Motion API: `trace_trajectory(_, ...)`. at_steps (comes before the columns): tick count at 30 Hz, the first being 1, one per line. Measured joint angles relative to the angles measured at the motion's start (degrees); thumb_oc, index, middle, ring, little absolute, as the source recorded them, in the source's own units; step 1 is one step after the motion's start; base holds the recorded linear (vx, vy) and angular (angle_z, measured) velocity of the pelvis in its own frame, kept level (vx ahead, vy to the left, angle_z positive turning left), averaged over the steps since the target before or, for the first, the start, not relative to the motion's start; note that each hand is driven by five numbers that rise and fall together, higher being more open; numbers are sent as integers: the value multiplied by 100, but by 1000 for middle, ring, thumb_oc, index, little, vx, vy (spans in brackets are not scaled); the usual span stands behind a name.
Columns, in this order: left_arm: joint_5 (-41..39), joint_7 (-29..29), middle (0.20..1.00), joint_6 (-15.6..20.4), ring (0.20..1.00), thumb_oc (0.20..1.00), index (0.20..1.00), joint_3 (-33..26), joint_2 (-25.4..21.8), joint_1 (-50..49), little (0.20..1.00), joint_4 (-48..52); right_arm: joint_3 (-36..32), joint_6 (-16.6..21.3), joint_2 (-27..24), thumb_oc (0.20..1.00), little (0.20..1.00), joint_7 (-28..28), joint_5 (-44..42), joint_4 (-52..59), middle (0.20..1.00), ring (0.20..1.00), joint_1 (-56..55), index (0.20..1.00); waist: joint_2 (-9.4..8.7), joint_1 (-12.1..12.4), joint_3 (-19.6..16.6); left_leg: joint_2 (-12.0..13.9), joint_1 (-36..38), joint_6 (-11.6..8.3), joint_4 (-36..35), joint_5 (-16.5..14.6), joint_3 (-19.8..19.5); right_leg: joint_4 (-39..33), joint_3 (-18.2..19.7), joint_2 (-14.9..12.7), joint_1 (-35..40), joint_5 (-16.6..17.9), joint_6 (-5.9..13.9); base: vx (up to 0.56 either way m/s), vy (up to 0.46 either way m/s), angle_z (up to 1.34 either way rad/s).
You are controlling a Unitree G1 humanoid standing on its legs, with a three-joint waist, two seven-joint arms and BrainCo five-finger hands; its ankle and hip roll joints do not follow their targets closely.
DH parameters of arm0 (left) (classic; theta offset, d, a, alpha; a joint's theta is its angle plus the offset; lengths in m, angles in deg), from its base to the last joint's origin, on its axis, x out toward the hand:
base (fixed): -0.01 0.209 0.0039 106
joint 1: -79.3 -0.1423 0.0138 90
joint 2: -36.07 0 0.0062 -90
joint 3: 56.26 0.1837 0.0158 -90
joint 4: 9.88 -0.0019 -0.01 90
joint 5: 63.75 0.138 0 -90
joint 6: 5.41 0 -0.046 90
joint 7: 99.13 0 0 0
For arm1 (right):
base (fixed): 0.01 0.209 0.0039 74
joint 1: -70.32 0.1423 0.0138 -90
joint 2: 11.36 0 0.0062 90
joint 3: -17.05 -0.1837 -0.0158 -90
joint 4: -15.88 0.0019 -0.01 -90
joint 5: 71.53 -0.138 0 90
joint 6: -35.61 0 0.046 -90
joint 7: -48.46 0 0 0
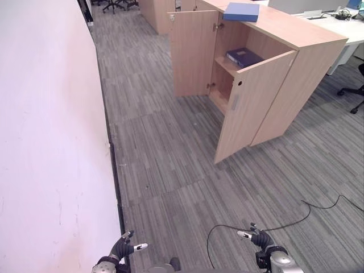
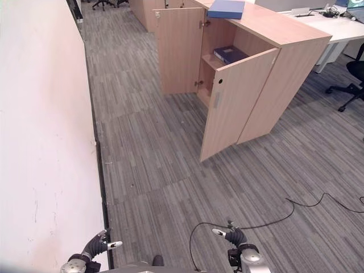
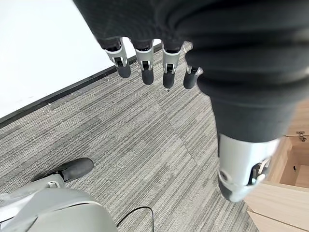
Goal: Put the empty folder in the office cabinet
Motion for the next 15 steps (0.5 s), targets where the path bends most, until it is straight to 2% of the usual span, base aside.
trace_trajectory(15, -47, 7, 1000, -37, 1000, 1000, 1000, -4, 2, 201, 1000, -8, -3, -110, -7, 1000, 1000, 30, 0, -20, 1000, 1000, -1, 1000, 58, -26, -66, 0, 0, 0, 1, 0, -2, 0, -1, 2, 0, 2, 0, 0, 0, 0)
